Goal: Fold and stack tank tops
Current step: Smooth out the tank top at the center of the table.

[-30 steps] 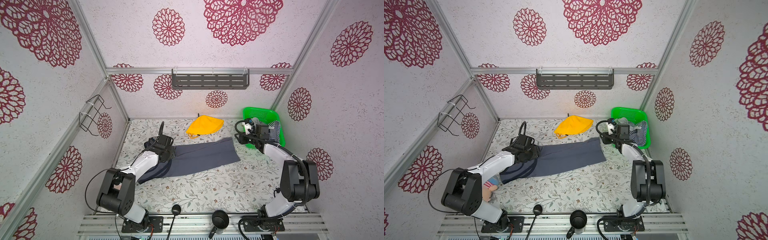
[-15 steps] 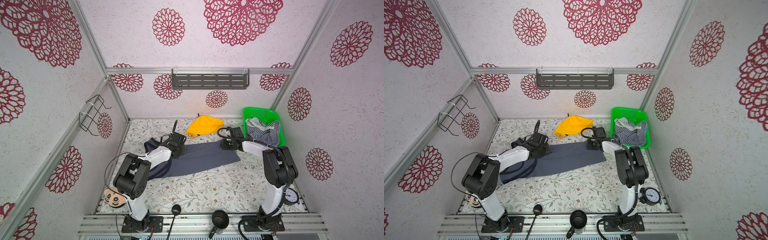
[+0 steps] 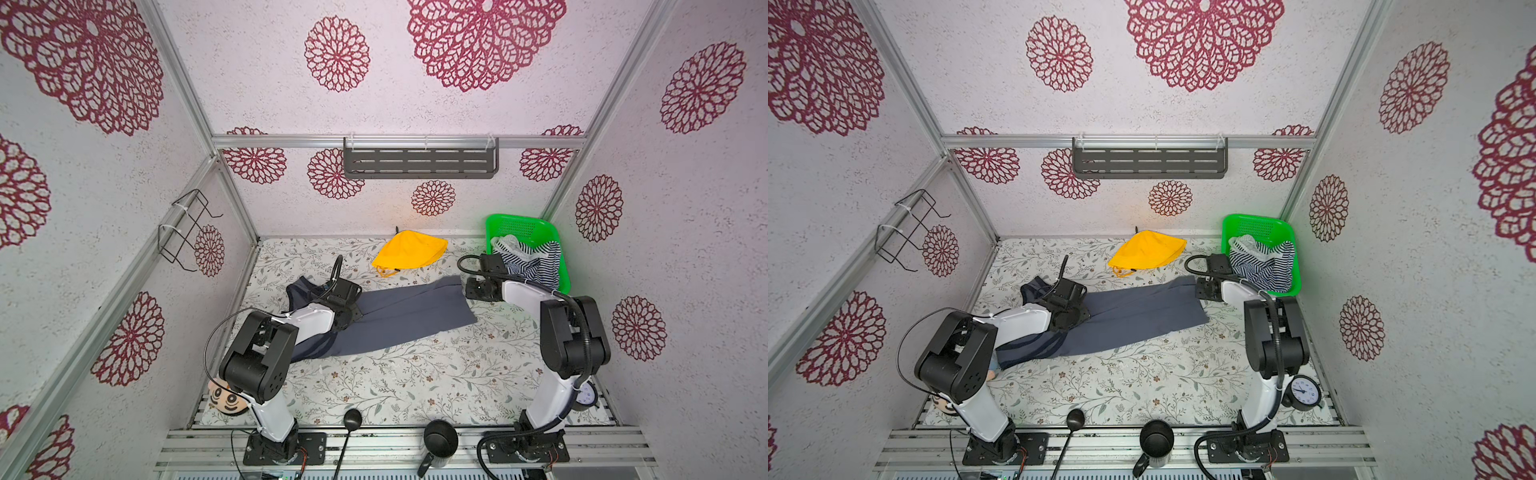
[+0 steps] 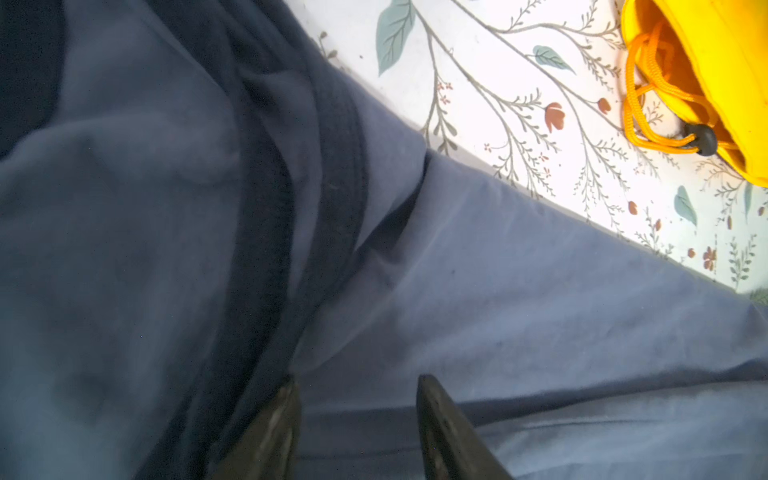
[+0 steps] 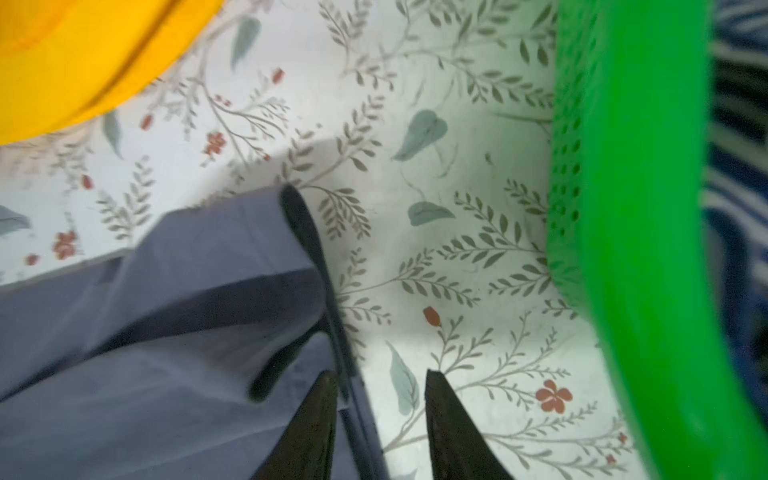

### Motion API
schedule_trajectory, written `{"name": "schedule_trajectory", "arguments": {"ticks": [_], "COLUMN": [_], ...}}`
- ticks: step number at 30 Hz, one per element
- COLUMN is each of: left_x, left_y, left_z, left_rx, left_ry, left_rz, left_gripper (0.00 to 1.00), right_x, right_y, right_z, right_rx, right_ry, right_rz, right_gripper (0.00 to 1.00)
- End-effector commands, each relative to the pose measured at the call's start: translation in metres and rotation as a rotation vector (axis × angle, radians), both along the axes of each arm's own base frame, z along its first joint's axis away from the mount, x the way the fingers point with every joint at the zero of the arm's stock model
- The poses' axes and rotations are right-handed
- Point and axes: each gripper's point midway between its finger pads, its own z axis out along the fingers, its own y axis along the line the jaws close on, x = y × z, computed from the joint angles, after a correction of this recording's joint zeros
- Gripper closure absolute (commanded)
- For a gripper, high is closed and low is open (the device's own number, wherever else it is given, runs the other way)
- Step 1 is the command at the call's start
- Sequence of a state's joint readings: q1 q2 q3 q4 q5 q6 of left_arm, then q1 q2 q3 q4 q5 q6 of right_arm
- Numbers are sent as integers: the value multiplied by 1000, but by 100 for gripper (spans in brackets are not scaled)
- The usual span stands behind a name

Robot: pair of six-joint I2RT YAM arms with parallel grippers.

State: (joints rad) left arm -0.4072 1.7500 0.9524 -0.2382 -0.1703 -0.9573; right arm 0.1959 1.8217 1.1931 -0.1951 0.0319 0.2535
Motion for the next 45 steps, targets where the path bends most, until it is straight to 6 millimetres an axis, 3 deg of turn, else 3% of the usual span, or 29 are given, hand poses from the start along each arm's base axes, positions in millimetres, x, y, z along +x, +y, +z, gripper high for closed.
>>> {"name": "schedule_trajectory", "arguments": {"ticks": [1, 4, 9, 12, 18, 21, 25, 28, 31, 35, 41, 45], "left_x": [14, 20, 12, 7, 5, 4, 3, 2, 1, 6, 20, 27], "left_y": [-4, -9, -2, 2, -6, -9, -6, 0, 6, 5, 1, 1], "left_z": [34, 39, 21, 5, -15, -15, -3, 5, 2, 6, 46, 71], "left_rx": [13, 12, 22, 16, -9, -6, 10, 47, 55, 43, 36, 57], "left_ry": [-75, -87, -58, -33, -10, -18, -43, -47, -41, -54, -132, -167], "left_rz": [6, -1, 25, 43, 42, 39, 34, 25, 30, 34, 22, -1], "left_gripper": [50, 50, 50, 50, 50, 50, 50, 49, 49, 50, 50, 49], "right_x": [18, 36, 52, 41, -7, -22, -26, -32, -25, -5, 23, 18], "right_y": [23, 36, 52, 48, 33, 23, 10, 5, 4, 37, 97, 121], "right_z": [41, 33, 5, -11, -27, -17, 27, 43, 44, 43, 19, -1], "right_rx": [2, 33, 65, 52, 32, 58, 130, 144, 116, 127, 104, 120], "right_ry": [-146, -147, -102, -55, 14, 9, -34, -25, -26, -45, -43, -4], "right_rz": [70, 96, 127, 121, 110, 88, 83, 103, 120, 193, 311, 364], "right_gripper": [61, 61, 67, 71, 74, 69, 51, 49, 51, 62, 66, 67]}}
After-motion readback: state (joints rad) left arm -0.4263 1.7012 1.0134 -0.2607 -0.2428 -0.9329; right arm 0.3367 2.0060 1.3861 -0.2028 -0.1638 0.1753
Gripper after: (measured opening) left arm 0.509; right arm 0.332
